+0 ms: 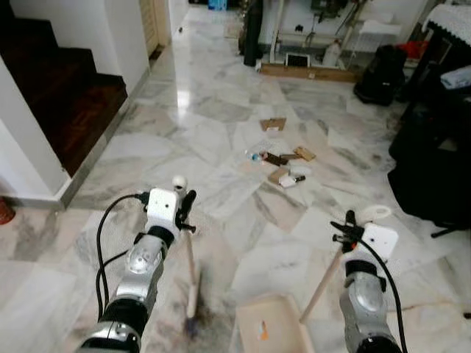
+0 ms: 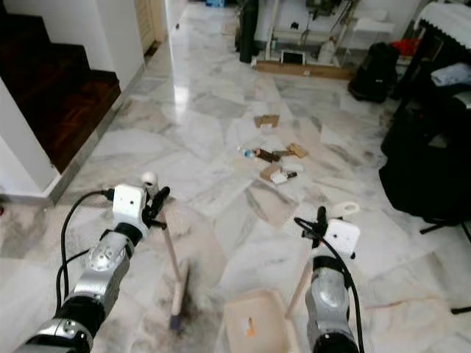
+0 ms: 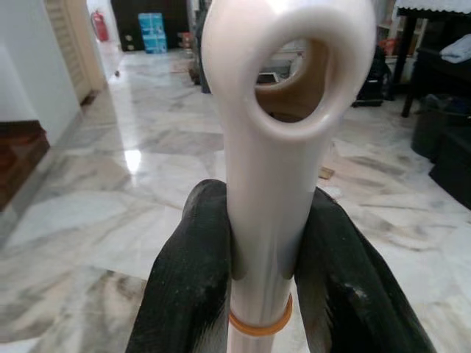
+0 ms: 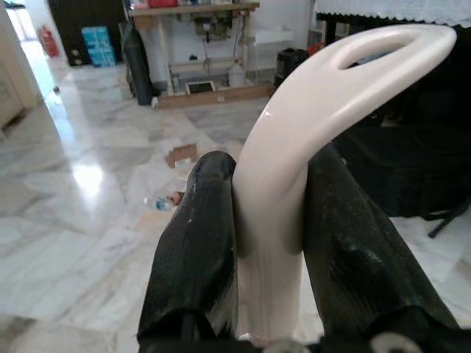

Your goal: Sweep floor

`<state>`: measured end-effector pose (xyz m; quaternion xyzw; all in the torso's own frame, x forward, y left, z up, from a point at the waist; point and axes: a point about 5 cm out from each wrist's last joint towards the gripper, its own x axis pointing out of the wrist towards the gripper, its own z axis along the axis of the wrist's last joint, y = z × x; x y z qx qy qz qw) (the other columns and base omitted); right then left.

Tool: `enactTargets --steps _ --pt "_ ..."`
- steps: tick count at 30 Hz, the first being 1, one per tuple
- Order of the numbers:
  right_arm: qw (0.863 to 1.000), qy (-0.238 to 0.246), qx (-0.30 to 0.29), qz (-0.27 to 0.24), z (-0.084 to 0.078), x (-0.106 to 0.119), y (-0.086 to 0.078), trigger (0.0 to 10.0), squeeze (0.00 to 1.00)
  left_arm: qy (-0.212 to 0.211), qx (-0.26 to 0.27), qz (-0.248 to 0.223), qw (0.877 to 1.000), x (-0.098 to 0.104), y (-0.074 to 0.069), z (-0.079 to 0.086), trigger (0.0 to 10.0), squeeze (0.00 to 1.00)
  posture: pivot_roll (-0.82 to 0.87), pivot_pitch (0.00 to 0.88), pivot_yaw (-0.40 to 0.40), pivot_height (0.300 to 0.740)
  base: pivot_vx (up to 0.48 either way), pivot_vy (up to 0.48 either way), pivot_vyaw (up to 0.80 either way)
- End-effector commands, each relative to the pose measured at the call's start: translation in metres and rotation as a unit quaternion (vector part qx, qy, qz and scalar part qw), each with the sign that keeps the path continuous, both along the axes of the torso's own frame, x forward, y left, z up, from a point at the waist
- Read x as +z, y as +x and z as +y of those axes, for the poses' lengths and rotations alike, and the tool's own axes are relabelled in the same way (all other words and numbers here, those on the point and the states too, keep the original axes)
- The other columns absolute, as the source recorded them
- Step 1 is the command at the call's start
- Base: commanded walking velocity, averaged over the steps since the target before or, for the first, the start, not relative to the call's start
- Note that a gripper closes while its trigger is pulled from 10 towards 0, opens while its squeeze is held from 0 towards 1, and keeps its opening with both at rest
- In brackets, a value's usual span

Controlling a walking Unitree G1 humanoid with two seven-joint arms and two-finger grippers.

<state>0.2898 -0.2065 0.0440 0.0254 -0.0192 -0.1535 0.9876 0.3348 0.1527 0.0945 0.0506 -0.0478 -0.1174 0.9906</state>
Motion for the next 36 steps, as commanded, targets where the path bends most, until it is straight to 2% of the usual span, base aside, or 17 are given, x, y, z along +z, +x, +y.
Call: enactTargets --steps 1,8,17,36 --pt "1.000 -0.002 0.000 -0.027 0.000 0.010 0.005 10.0 0.00 0.001 -0.002 -0.012 1.000 0.005 0.003 0.000 10.0 0.00 0.12 0.000 -0.030 0.740 0.000 0.000 0.00" --pt "0.999 0.000 0.002 -0.032 0.002 0.013 0.008 10.0 0.00 0.004 0.001 -0.018 1.000 0.011 0.007 0.001 10.0 0.00 0.12 0.004 -0.018 0.740 0.000 0.000 0.00" --pt "0.999 0.002 0.009 -0.037 0.005 0.016 0.009 10.0 0.00 0.005 0.007 -0.023 1.000 0.015 0.010 0.001 10.0 0.00 0.13 0.062 -0.029 0.740 0.336 0.000 0.00" --pt "0.999 -0.005 0.003 -0.040 -0.004 0.020 0.011 10.0 0.00 -0.002 0.019 -0.023 1.000 0.014 0.010 0.002 10.0 0.00 0.10 0.080 -0.048 0.740 0.351 0.000 0.00"
